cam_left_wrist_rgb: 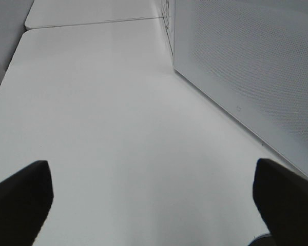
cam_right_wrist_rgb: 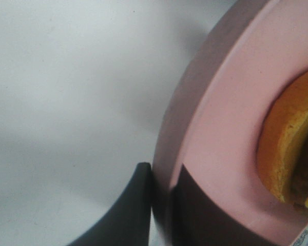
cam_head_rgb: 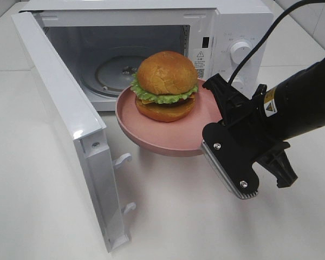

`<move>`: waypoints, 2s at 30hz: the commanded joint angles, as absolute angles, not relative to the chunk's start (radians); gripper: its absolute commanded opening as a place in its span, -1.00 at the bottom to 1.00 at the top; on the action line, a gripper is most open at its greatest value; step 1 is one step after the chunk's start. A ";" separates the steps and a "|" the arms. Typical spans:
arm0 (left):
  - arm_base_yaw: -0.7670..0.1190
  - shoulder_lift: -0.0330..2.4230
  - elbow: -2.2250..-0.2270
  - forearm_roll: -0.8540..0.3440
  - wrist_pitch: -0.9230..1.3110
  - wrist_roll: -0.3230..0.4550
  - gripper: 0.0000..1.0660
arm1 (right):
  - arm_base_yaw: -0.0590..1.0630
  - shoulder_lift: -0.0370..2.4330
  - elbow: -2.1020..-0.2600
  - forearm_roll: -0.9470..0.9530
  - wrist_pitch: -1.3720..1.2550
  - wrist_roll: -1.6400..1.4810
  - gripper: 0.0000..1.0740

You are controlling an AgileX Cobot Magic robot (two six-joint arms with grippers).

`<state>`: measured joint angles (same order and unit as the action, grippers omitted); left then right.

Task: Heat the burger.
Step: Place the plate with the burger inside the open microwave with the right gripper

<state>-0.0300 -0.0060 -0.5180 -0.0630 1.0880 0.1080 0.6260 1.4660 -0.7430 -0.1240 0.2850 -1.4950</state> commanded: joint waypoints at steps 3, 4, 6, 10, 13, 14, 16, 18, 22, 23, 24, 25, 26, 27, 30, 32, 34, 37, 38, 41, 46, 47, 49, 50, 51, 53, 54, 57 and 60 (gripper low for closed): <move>-0.032 -0.019 -0.518 -0.062 1.072 0.104 0.84 | 0.622 1.495 -0.808 -0.128 0.214 -1.505 -1.00; -0.032 -0.019 -0.518 -0.062 1.072 0.104 0.84 | 0.622 1.503 -0.816 -0.128 0.214 -1.505 -1.00; -0.032 -0.019 -0.518 -0.062 1.072 0.104 0.84 | 0.622 1.517 -0.829 -0.128 0.214 -1.501 -1.00; -0.032 -0.019 -0.518 -0.062 1.072 0.104 0.84 | 0.622 1.545 -0.852 -0.128 0.215 -1.490 -1.00; -0.032 -0.019 -0.518 -0.062 1.072 0.104 0.84 | 0.637 1.576 -0.875 -0.131 0.215 -1.471 -1.00; -0.032 -0.019 -0.518 -0.062 1.072 0.104 0.84 | 0.650 1.595 -0.890 -0.131 0.215 -1.468 -1.00; -0.032 -0.019 -0.518 -0.062 1.072 0.104 0.84 | 0.656 1.614 -0.907 -0.131 0.215 -1.463 -1.00; -0.032 -0.019 -0.518 -0.062 1.072 0.104 0.84 | 0.658 1.626 -0.916 -0.131 0.214 -1.458 -1.00; -0.032 -0.019 -0.518 -0.062 1.072 0.104 0.84 | 0.658 1.669 -0.965 -0.131 0.215 -1.438 -1.00; -0.032 -0.019 -0.518 -0.062 1.072 0.104 0.84 | 0.658 1.669 -0.965 -0.131 0.215 -1.438 -1.00; -0.032 -0.019 -0.518 -0.062 1.072 0.104 0.84 | 0.658 1.683 -0.982 -0.131 0.216 -1.435 -1.00; -0.032 -0.019 -0.518 -0.062 1.072 0.104 0.84 | 0.658 1.694 -1.002 -0.131 0.220 -1.435 -1.00; -0.032 -0.019 -0.518 -0.062 1.072 0.104 0.84 | 0.658 1.694 -1.002 -0.131 0.220 -1.435 -1.00; -0.032 -0.019 -0.518 -0.062 1.072 0.104 0.84 | 0.658 1.701 -1.012 -0.131 0.221 -1.435 -1.00; -0.032 -0.019 -0.518 -0.062 1.072 0.104 0.84 | 0.658 1.721 -1.035 -0.131 0.223 -1.426 -1.00; -0.032 -0.019 -0.518 -0.062 1.072 0.104 0.84 | 0.658 1.732 -1.048 -0.132 0.223 -1.421 -1.00; -0.032 -0.019 -0.518 -0.062 1.072 0.104 0.84 | 0.658 1.738 -1.059 -0.132 0.221 -1.421 -1.00; -0.032 -0.019 -0.518 -0.062 1.072 0.104 0.84 | 0.658 1.757 -1.077 -0.132 0.229 -1.416 -1.00; -0.032 -0.019 -0.518 -0.062 1.072 0.104 0.84 | 0.658 1.772 -1.092 -0.135 0.244 -1.403 -1.00; -0.032 -0.019 -0.518 -0.062 1.072 0.104 0.84 | 0.658 1.798 -1.117 -0.137 0.259 -1.375 -1.00; -0.032 -0.019 -0.518 -0.062 1.072 0.104 0.84 | 0.658 1.838 -1.167 -0.171 0.275 -1.321 -1.00; -0.032 -0.019 -0.518 -0.062 1.072 0.104 0.84 | 0.658 1.838 -1.167 -0.171 0.275 -1.321 -1.00; -0.032 -0.019 -0.518 -0.062 1.072 0.104 0.84 | 0.658 1.863 -1.199 -0.192 0.285 -1.273 -1.00; -0.032 -0.019 -0.518 -0.062 1.072 0.104 0.84 | 0.658 1.863 -1.199 -0.192 0.285 -1.273 -1.00; -0.032 -0.019 -0.518 -0.062 1.072 0.104 0.84 | 0.658 1.879 -1.225 -0.202 0.301 -1.252 -1.00; -0.032 -0.019 -0.518 -0.062 1.072 0.104 0.84 | 0.658 1.889 -1.236 -0.209 0.307 -1.243 -1.00; -0.032 -0.019 -0.518 -0.062 1.072 0.104 0.84 | 0.658 1.904 -1.257 -0.217 0.311 -1.227 -1.00; -0.032 -0.019 -0.518 -0.062 1.072 0.104 0.84 | 0.658 1.911 -1.275 -0.217 0.309 -1.214 -1.00; -0.032 -0.019 -0.518 -0.062 1.072 0.105 0.84 | 0.658 1.923 -1.300 -0.217 0.306 -1.212 -1.00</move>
